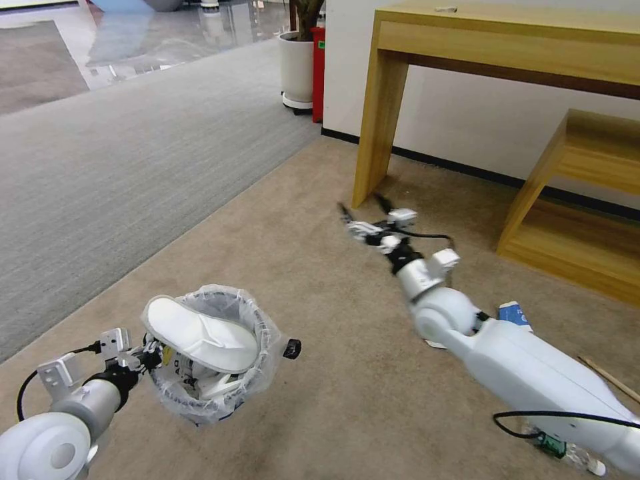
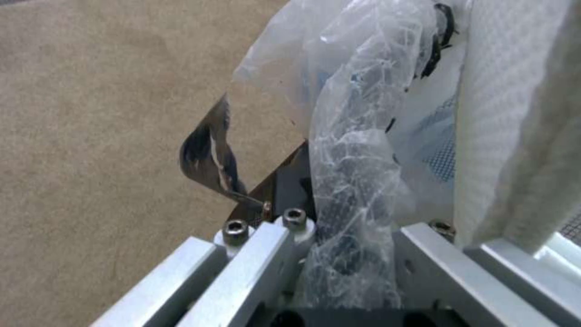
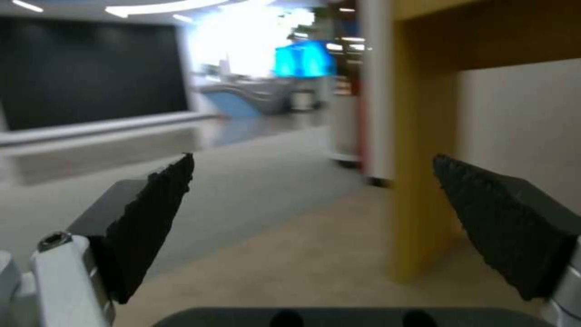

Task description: Pick up the trash bin and place the garbage on the floor into it.

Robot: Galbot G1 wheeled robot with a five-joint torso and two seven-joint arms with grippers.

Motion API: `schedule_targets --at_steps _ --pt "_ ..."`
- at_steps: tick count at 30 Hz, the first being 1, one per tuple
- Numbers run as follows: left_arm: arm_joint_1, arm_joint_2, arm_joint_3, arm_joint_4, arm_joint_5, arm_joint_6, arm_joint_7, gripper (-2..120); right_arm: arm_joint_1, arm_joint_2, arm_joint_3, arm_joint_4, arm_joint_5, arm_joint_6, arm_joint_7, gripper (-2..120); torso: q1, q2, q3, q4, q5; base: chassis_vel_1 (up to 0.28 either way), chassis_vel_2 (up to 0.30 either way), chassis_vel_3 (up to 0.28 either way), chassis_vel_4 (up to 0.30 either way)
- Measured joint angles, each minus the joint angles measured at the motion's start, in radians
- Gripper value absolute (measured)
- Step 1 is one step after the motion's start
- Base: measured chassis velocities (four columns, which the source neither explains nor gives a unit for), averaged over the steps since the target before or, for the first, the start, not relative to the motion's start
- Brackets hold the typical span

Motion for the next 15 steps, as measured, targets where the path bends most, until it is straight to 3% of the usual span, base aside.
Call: schedule_targets --at_steps 3,8,15 --pt "-0.002 -0.001 0.000 -0.001 0.003 0.000 0.000 1 -0.026 -0.017 0.037 -0.006 -0.013 -0.015 0.030 100 0.000 0.000 0.000 0.0000 0.0001 0.000 0.000 0.000 0.000" --pt "0.008 -0.016 0.004 -0.009 0.034 -0.004 0.018 1 -0.182 -0.097 0.179 0.003 -0.128 -0.150 0.205 100 0.000 0.000 0.000 0.0000 -0.0001 0.000 0.000 0.000 0.000" --pt "0.023 -0.023 -0.003 -0.022 0.046 -0.015 0.022 1 -0.328 -0.127 0.281 0.014 -0.202 -0.177 0.229 100 0.000 0.000 0.000 0.0002 -0.0001 0.000 0.000 0.000 0.000"
